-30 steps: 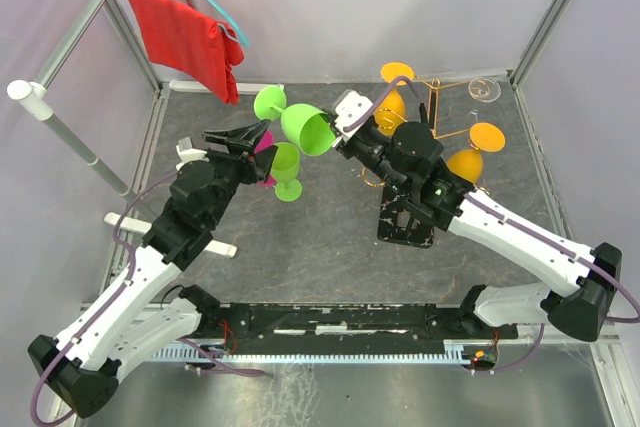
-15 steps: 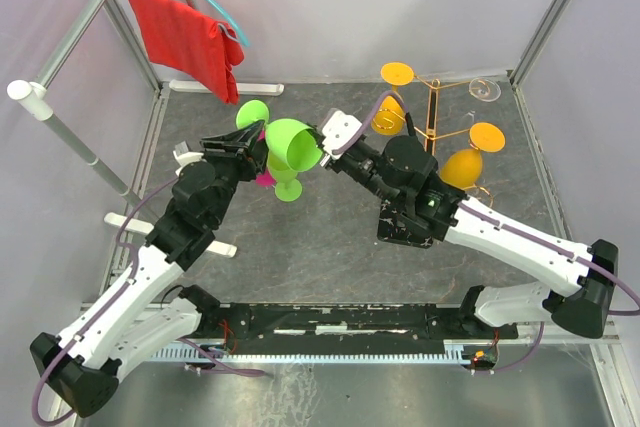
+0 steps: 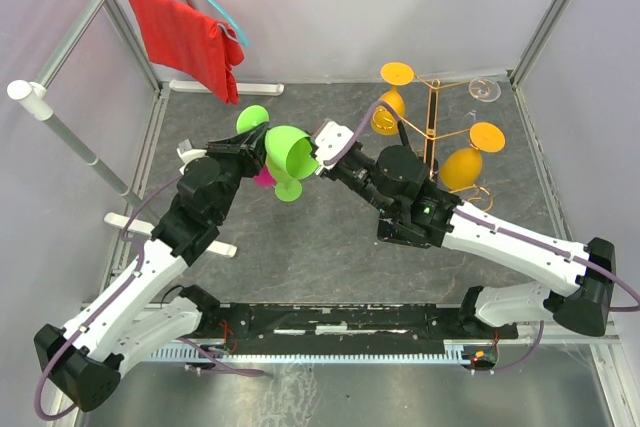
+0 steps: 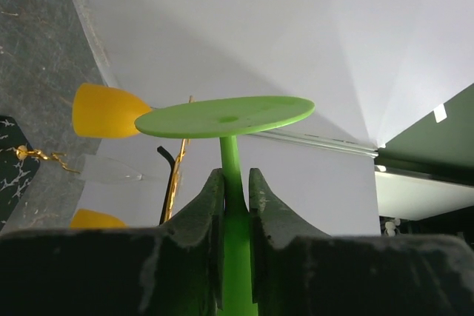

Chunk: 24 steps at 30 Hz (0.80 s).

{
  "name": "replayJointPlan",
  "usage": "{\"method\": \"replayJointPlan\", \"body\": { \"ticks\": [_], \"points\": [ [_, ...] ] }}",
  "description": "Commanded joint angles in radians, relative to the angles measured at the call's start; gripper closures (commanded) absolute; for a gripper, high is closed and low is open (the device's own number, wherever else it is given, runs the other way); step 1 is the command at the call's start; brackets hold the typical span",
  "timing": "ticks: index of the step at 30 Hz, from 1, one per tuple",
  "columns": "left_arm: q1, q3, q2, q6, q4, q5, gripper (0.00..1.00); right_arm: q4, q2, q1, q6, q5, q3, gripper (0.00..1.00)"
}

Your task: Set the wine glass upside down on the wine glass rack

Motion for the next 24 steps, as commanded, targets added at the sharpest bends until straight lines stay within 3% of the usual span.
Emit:
{"method": "replayJointPlan", "body": {
  "ticks": [1,3,12,24],
  "points": [
    [0.000,0.024,0.008,0.006,0.035,0.000,0.92,0.076,-0.010,0.016,-0.013,0.031,0.007,0.99],
    [0.000,0.032,0.016,0.011,0.034,0.009,0.97,0.071,-0.011,0.021,-0.013,0.035,0.008,0.98],
    [0.000,0.102,0.068,0.190,0.098,0.001,0.97,0.040,-0.069,0.027,-0.008,0.086,-0.040,0.78],
    [0.045,0.295,0.160,0.421,0.156,-0.067,0.97,-0.071,-0.213,0.029,0.018,0.187,-0.161,0.30]
  ]
}}
